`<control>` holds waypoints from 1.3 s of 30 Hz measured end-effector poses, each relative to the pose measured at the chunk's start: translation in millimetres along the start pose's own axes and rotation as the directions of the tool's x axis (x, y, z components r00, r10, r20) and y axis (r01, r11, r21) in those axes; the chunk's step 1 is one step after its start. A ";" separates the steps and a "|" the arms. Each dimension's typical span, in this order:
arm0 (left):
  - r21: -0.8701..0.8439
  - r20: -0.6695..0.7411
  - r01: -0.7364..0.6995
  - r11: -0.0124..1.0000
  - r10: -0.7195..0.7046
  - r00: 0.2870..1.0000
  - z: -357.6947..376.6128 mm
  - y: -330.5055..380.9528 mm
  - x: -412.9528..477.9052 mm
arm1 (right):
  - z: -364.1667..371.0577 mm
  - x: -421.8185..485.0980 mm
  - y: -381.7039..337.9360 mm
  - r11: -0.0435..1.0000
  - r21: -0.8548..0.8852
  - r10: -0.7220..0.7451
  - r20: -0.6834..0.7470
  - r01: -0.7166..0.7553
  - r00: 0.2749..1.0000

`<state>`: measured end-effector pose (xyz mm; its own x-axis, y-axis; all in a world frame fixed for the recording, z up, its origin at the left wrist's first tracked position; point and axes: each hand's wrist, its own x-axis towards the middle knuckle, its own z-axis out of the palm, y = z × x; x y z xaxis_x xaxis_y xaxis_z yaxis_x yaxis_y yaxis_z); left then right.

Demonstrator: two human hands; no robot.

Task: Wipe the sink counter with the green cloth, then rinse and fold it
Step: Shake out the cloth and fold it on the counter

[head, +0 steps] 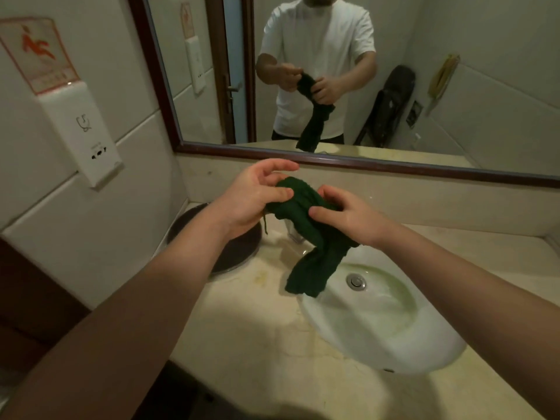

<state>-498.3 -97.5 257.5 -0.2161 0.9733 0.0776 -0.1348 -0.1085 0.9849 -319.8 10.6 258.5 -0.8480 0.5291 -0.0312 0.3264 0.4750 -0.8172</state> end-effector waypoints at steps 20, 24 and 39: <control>0.569 0.055 -0.126 0.813 0.115 0.992 -39.7 63.9 -19.4 | 25.0 31.8 -46.0 0.949 0.265 -0.173 -0.025 0.174 0.985; 0.474 0.134 -0.135 0.870 0.080 0.988 -43.9 65.8 -22.5 | 44.7 40.1 -66.5 0.907 0.399 -0.202 0.135 0.133 0.970; 0.417 0.017 -0.202 0.886 0.214 0.977 -99.9 93.6 -56.0 | 49.8 48.2 -2.9 0.999 0.022 0.037 0.251 -0.044 0.967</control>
<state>-595.4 -182.4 330.0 -0.2230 0.9308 0.2897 0.3272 -0.2085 0.9217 -382.4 -0.2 230.7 -0.9129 0.3531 -0.2050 0.3543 0.4354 -0.8276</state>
